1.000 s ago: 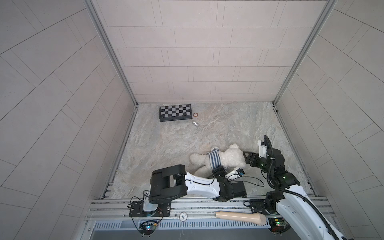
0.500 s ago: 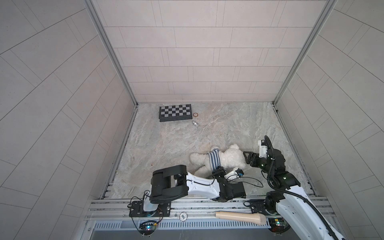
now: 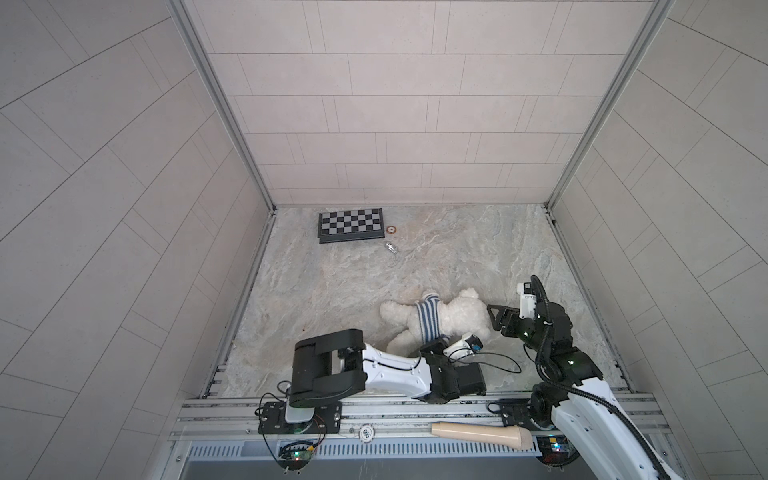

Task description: Dress the teddy bear

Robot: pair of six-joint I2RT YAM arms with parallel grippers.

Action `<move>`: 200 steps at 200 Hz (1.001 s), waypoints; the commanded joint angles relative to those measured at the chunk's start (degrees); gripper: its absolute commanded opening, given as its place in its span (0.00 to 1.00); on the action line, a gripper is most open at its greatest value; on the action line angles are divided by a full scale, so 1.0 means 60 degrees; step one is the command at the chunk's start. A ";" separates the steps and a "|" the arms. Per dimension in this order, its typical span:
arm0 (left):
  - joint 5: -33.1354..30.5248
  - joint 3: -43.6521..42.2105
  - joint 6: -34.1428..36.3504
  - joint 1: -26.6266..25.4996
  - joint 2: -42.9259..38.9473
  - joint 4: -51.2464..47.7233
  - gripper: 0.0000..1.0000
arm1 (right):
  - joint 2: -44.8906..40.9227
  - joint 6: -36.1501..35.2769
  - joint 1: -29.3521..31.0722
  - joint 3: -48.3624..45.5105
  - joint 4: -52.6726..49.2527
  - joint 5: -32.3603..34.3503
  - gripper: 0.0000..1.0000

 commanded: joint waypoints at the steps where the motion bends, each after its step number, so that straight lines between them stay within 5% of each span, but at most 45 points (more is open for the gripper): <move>1: 0.0318 -0.0267 -0.0107 0.0169 -0.0678 0.0097 0.03 | -0.0286 -0.0017 -0.0028 -0.0093 0.0101 0.0058 0.72; 71: 0.4508 -0.1438 -0.0742 0.2283 -0.3818 0.0841 0.00 | -0.2263 -0.0027 -0.0024 -0.0036 -0.0315 0.0356 0.71; 126: 0.8339 -0.1307 -0.1388 0.4109 -0.5078 0.0876 0.00 | -0.2305 -0.0232 -0.0037 0.0072 -0.0298 0.0257 0.70; 200: 1.3258 -0.1987 -0.5335 0.5481 -0.4940 0.5145 0.00 | -0.2917 -0.0404 -0.0023 -0.0065 0.0564 -0.0486 0.69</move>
